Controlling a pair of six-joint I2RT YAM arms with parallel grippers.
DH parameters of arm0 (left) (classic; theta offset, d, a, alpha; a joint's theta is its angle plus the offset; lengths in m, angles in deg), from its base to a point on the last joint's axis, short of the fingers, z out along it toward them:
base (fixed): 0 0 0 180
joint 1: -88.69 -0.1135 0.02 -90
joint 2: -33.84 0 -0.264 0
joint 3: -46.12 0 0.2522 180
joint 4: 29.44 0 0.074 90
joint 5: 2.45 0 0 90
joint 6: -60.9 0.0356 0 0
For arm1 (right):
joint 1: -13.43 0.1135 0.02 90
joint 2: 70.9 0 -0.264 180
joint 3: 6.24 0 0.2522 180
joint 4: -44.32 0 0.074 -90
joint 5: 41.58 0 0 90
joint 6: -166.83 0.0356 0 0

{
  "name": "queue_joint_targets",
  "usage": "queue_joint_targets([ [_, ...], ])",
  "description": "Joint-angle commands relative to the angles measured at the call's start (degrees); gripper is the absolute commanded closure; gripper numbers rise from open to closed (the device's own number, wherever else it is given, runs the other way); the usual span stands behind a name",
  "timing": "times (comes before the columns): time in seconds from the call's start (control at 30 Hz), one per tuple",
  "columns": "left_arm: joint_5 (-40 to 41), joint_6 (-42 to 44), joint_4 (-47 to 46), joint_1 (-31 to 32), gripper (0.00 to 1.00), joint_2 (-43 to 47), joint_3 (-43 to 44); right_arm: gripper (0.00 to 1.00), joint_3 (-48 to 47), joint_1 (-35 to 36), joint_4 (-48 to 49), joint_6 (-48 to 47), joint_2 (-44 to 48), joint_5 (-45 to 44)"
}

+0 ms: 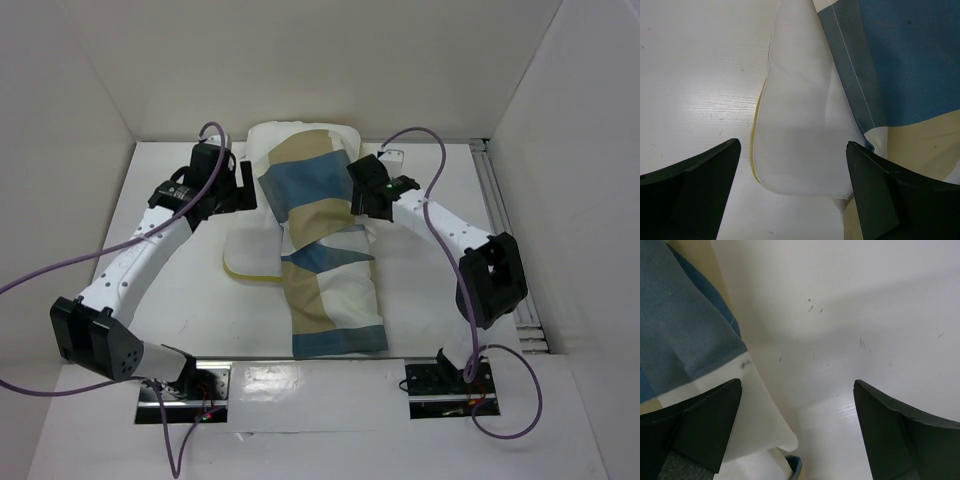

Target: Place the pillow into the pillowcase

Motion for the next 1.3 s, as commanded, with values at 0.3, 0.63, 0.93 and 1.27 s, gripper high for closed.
queue_joint_targets([
  [0.3, -9.16, -0.96, 0.45, 0.09, 0.0, -2.43, 4.91, 0.0, 5.13, 3.06, -1.31, -0.3, 8.68, 2.8],
  [0.63, -18.06, -1.66, 0.45, 2.02, 0.0, -10.77, 9.48, 0.0, 19.72, 7.29, 3.26, -3.03, 27.4, 17.47],
  [0.93, -15.67, -4.3, -1.92, -2.63, 0.01, -20.61, 11.59, 0.0, 26.58, 12.91, 0.01, 3.01, 34.18, 24.59],
  [1.27, -37.28, -8.24, -13.43, -5.97, 0.06, -28.0, 11.59, 0.0, 32.56, 15.89, 0.53, 9.97, 36.73, 25.74],
])
